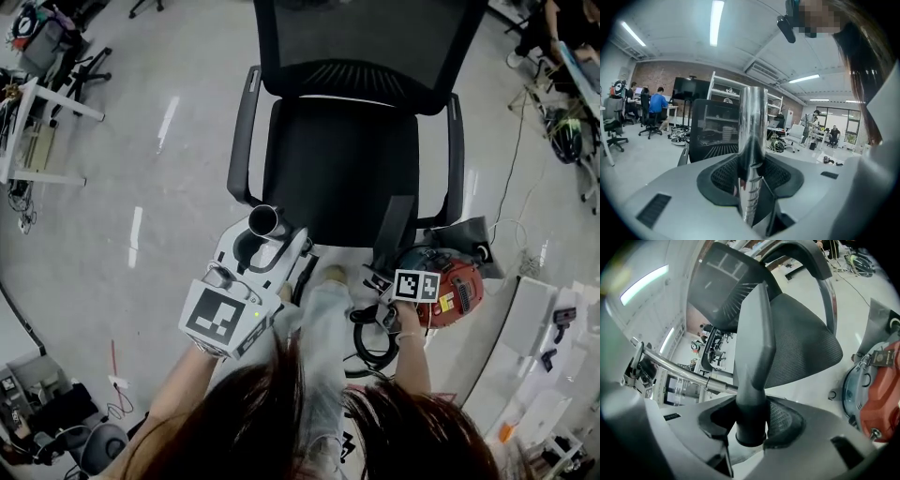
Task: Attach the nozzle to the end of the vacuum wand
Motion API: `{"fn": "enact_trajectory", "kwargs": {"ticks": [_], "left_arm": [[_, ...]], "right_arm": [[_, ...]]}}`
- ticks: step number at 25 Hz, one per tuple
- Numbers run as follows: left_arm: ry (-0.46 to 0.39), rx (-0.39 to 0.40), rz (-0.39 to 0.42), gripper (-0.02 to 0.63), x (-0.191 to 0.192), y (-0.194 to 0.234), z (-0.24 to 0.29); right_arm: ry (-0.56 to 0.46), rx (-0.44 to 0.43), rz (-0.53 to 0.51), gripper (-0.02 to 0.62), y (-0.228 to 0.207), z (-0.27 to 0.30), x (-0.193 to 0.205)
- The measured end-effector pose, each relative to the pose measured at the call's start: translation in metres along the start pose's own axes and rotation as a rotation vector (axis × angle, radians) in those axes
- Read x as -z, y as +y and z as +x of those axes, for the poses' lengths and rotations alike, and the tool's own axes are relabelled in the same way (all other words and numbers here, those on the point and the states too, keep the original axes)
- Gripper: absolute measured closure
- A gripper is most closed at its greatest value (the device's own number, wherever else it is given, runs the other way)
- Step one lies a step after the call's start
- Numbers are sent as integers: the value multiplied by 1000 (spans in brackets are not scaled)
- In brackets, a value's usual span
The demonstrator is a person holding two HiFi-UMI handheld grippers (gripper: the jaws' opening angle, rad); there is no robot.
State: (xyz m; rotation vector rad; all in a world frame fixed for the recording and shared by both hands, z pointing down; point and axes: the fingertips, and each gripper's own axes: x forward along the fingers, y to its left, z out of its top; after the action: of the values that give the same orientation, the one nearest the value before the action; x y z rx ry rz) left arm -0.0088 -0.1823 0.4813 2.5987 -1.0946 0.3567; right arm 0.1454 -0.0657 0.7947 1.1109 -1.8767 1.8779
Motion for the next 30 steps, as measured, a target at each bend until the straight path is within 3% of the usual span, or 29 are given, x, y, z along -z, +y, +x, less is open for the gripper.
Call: {"fn": "enact_trajectory", "kwargs": {"ticks": [14,30], "left_arm": [[24,124,41,451,-5,-5,-21],[54,191,123,453,-5,-40,-40]], "right_arm": [[-190,-38,74,419,81,-19,0],[-196,-24,57,419,126,-45,22]]}}
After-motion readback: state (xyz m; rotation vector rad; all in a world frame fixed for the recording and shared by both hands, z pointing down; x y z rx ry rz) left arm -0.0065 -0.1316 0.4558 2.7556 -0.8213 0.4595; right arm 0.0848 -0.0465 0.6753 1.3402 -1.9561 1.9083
